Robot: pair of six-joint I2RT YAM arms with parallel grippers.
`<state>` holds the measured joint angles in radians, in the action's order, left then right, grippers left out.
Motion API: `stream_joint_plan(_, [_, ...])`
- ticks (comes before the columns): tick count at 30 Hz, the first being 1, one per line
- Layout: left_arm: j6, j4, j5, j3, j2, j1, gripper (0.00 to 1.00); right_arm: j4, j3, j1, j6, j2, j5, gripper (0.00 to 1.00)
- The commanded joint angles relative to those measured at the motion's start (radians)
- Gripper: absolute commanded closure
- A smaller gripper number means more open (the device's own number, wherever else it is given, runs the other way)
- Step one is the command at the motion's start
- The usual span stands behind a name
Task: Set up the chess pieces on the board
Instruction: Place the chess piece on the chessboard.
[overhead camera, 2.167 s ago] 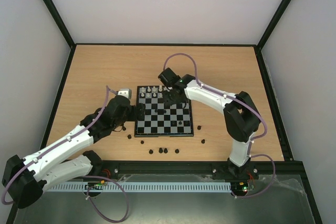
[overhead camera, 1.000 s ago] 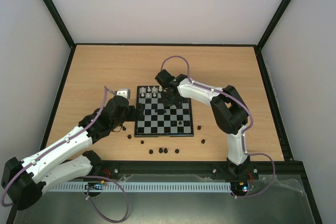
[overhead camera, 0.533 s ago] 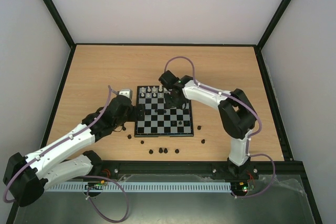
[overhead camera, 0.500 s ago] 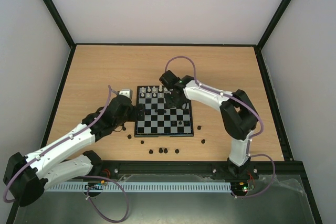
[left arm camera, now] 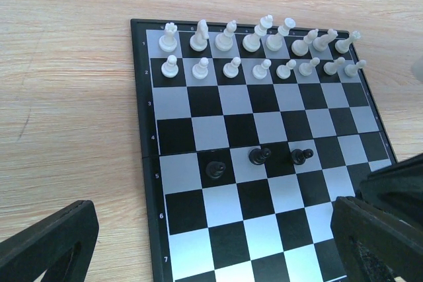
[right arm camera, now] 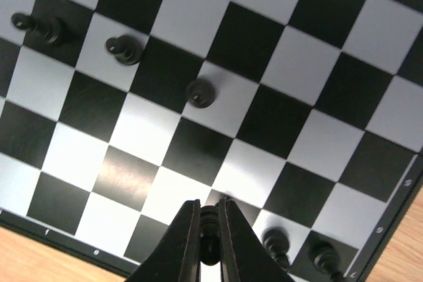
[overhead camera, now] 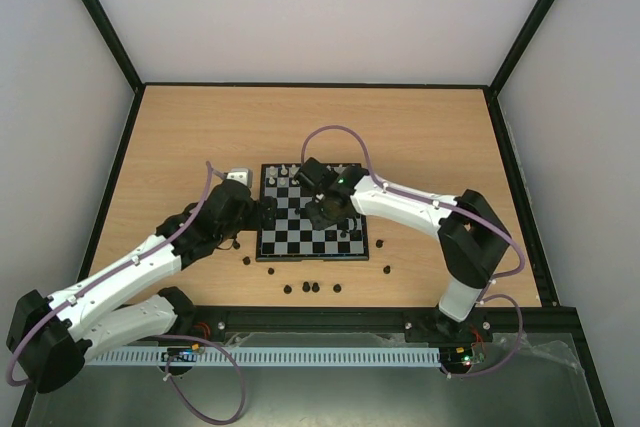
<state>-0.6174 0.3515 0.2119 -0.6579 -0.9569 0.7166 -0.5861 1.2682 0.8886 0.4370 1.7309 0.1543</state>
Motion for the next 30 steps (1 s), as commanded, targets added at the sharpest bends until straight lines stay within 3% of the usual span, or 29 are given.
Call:
stream_joint_plan(1, [-0.002,0.021,0.021,-0.035,0.014,-0.005,0.01,-0.064,-0.011,0.028,0.018,-0.008,-0.012,0.94])
stream_joint_plan(30, [-0.016,0.061,0.046,-0.023,0.106,-0.006,0.01,-0.031,0.044,0.07,0.012,0.136,-0.055,0.92])
